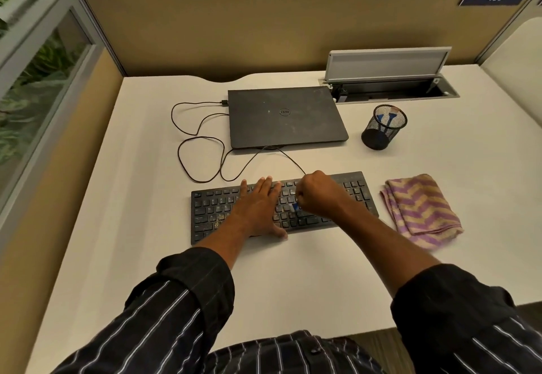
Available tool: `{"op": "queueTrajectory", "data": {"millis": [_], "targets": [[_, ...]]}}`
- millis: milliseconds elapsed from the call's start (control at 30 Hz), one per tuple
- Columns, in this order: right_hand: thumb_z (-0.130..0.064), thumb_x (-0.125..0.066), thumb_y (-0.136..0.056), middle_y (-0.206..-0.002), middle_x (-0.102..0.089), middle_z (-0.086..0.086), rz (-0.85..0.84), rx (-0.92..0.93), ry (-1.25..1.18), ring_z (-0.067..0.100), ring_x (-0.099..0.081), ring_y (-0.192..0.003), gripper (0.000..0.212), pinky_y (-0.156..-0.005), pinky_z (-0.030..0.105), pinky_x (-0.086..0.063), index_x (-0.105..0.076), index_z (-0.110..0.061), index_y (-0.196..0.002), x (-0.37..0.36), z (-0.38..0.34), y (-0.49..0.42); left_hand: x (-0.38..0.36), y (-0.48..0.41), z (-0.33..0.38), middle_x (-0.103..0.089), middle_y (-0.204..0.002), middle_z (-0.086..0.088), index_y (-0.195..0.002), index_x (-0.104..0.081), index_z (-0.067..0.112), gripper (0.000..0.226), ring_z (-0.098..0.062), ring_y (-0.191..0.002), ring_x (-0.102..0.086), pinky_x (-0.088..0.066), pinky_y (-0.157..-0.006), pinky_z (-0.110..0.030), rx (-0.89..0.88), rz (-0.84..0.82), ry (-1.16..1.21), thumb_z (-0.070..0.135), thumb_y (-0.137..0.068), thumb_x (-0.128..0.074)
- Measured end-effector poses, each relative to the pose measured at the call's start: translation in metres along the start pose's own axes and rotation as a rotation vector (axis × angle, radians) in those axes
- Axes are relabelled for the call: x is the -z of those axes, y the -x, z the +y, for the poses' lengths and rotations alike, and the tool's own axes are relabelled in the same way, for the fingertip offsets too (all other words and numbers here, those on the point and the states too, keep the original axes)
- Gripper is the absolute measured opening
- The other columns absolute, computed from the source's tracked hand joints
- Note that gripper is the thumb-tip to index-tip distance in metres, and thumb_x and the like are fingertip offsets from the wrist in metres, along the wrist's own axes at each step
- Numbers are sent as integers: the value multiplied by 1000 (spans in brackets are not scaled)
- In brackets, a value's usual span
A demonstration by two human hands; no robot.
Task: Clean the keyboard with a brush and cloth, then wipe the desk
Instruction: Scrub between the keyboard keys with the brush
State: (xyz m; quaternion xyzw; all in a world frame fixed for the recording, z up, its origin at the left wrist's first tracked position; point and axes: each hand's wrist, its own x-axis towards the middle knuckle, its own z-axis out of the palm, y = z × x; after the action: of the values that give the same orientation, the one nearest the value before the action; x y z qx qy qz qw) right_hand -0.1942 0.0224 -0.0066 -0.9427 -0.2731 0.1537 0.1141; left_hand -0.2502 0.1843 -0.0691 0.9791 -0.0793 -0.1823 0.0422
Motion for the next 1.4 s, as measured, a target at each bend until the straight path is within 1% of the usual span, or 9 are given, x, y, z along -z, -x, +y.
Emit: {"op": "queueTrajectory", "data": {"millis": [100, 233, 400, 600, 800, 967, 1033, 1200, 1400], "targets": [[-11, -60, -86, -82, -73, 8, 14, 11, -37, 17, -65, -68, 14, -68, 33, -59, -73, -8, -86, 1, -3, -1, 1, 1, -3, 4, -168, -13, -160, 7, 14, 135, -30, -155, 4, 0, -121, -63, 2, -7, -5, 84, -69, -64], [-10, -56, -91, -93, -74, 8, 44, 75, -32, 19, -67, -78, 21, -77, 33, -58, -75, -7, -99, 1, -15, -2, 1, 1, -5, 4, -168, -13, -160, 6, 14, 135, -31, -155, 3, -2, -120, -65, 5, -16, 3, 83, -68, -65], [-12, -60, -88, -87, -71, 10, -24, 28, -6, 19, -65, -74, 14, -73, 36, -59, -72, -6, -92, -4, -15, -2, 0, 2, -8, 3, -168, -12, -160, 6, 15, 134, -31, -155, 3, -4, -120, -66, 1, -18, 3, 82, -68, -66], [-11, -55, -91, -89, -72, 9, 68, 51, -17, 19, -64, -75, 21, -73, 31, -57, -75, -7, -96, 0, -19, -4, 0, 4, -11, 2, -168, -12, -160, 5, 15, 135, -30, -155, 2, -3, -120, -66, 1, -14, 5, 82, -67, -67], [-10, -60, -89, -88, -73, 9, -33, 44, -7, 18, -66, -75, 15, -74, 34, -59, -74, -6, -93, -3, -19, 0, 2, 9, -14, 3, -168, -11, -160, 6, 15, 134, -30, -155, 2, -3, -120, -65, 9, -19, -2, 81, -69, -67], [-9, -53, -91, -91, -73, 8, 78, 72, -33, 18, -64, -74, 23, -71, 28, -54, -75, -7, -96, -1, -27, -5, -1, 11, -18, 4, -168, -11, -160, 6, 14, 135, -30, -155, 3, -2, -120, -65, 24, -17, 1, 83, -68, -65], [-10, -55, -92, -91, -73, 8, 49, 86, -15, 18, -63, -75, 21, -71, 28, -54, -74, -7, -98, -5, -30, -6, -2, 12, -19, 4, -168, -11, -160, 6, 14, 135, -29, -155, 4, -1, -120, -65, 27, -16, 12, 83, -68, -66], [-11, -57, -89, -85, -71, 10, -46, 94, 40, 20, -65, -74, 17, -73, 38, -59, -72, -5, -90, -10, -29, -7, -2, 15, -22, 4, -169, -10, -160, 6, 14, 134, -29, -155, 4, 0, -120, -65, 25, -10, 22, 83, -69, -65], [-10, -52, -92, -93, -74, 9, 56, 112, -14, 20, -66, -78, 24, -76, 34, -57, -75, -6, -99, -2, -37, -11, -4, 13, -23, 3, -169, -10, -160, 4, 15, 134, -29, -155, 3, -2, -120, -66, 22, 0, 17, 84, -68, -64]]}}
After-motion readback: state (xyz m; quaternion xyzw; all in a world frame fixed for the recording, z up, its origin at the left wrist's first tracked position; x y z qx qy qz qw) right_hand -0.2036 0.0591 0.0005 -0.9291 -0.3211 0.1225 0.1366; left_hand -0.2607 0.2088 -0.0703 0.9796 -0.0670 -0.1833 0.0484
